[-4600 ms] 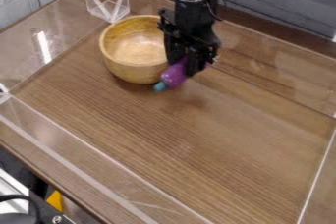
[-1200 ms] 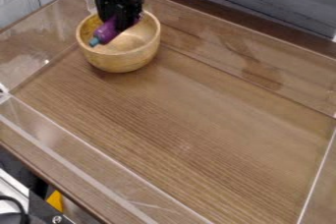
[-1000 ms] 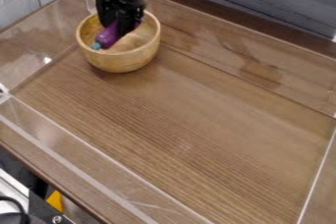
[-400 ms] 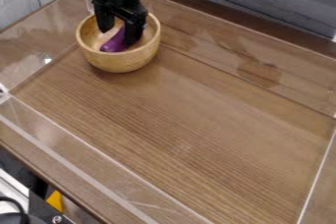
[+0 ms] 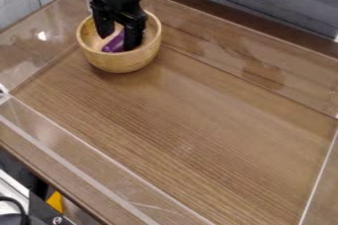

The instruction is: Put the purple eggplant in the brown bowl

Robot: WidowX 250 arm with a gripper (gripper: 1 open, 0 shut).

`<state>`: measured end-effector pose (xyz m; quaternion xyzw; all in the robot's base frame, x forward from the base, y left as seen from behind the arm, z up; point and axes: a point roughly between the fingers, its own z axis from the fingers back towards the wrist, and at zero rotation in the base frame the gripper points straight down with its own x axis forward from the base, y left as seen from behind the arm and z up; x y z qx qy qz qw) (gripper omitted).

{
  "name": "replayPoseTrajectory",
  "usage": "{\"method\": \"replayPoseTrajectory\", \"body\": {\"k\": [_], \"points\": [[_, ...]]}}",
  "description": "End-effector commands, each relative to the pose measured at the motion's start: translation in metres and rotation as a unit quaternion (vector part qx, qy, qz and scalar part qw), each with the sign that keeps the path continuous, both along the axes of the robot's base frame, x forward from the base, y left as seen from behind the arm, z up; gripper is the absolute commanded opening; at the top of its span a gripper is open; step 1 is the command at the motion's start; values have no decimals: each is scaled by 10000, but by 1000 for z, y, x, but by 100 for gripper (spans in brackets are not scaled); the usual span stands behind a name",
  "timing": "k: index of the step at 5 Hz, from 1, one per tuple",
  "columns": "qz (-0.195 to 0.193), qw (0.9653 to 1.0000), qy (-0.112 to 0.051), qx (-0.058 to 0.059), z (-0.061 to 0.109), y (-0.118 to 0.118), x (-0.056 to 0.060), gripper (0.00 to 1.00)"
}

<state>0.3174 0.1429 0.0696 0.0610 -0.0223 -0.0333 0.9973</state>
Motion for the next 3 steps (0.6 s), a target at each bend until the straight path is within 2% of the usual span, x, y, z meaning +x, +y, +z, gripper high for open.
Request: {"method": "replayPoseTrajectory", "body": {"k": [1,2,3], "points": [[-196,9992,-334,108,24,3,12,100],[-353,9988,-337,66,23,4,18,100],[-211,9992,-333,64,20,4,19,0]]}}
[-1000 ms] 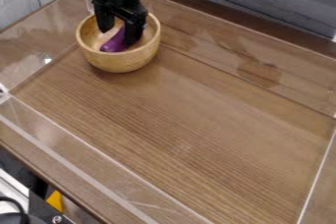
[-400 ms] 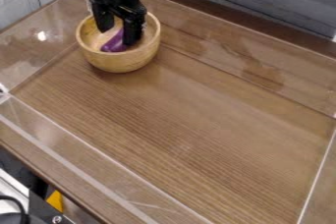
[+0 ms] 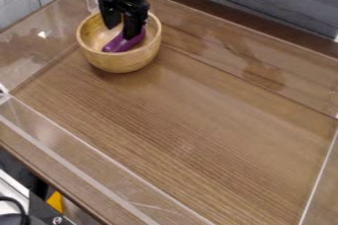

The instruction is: Put the purple eggplant in the brown bowl

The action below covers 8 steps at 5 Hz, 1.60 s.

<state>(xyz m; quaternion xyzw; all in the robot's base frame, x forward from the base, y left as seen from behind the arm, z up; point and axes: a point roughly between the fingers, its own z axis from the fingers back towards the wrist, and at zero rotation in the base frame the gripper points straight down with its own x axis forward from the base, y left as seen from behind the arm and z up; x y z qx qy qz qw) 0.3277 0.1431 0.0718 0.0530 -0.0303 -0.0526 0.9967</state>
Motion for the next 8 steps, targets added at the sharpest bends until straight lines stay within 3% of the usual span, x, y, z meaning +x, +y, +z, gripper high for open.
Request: {"method": "replayPoseTrajectory", "body": {"k": [1,3,5,6,7,8], "points": [[136,9995,-256,160,13,4,11,0],[40,9996,-227,151,4,15,6,0],[-49,9997,-199,112,5,3,10,0],[167,9996,-186,105,3,5,11,0],[167,9997,-167,70,3,7,10,100],[169,9997,-153,30,2,9,10,100]]}}
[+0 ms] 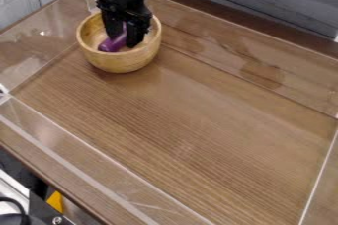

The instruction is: Put the purple eggplant in the brown bowl

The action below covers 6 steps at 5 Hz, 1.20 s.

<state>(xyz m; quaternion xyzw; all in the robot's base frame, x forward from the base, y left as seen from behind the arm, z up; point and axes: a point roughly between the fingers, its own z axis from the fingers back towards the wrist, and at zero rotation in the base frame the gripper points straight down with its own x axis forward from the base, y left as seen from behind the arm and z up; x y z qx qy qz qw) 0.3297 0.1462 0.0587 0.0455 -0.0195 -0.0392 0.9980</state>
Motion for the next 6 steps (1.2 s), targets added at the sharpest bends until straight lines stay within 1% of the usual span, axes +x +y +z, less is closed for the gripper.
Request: {"method": "replayPoseTrajectory", "body": {"k": [1,2,4,6], "points": [[76,9996,-259,49,18,6,14,100],[100,9996,-263,0,24,4,21,100],[617,9977,-271,-60,30,17,18,100],[809,9962,-299,-121,36,0,9,100]]}}
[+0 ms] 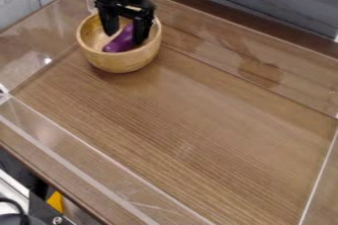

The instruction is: Put the purple eggplant in the brown bowl

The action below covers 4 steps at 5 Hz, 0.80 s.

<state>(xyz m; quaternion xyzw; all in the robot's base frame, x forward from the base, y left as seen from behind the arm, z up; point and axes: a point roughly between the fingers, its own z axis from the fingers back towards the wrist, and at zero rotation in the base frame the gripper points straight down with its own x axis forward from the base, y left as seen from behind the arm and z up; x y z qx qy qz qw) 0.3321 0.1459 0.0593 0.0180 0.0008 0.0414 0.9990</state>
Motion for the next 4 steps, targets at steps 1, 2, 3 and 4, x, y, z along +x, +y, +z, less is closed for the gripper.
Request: {"method": "replayPoseTrajectory", "body": {"k": [1,2,3,4], "points": [[76,9987,-474,170,40,-9,3,0],[66,9988,-468,154,38,-2,3,100],[51,9989,-449,127,37,4,4,100],[200,9988,-442,89,43,-1,3,100]]}}
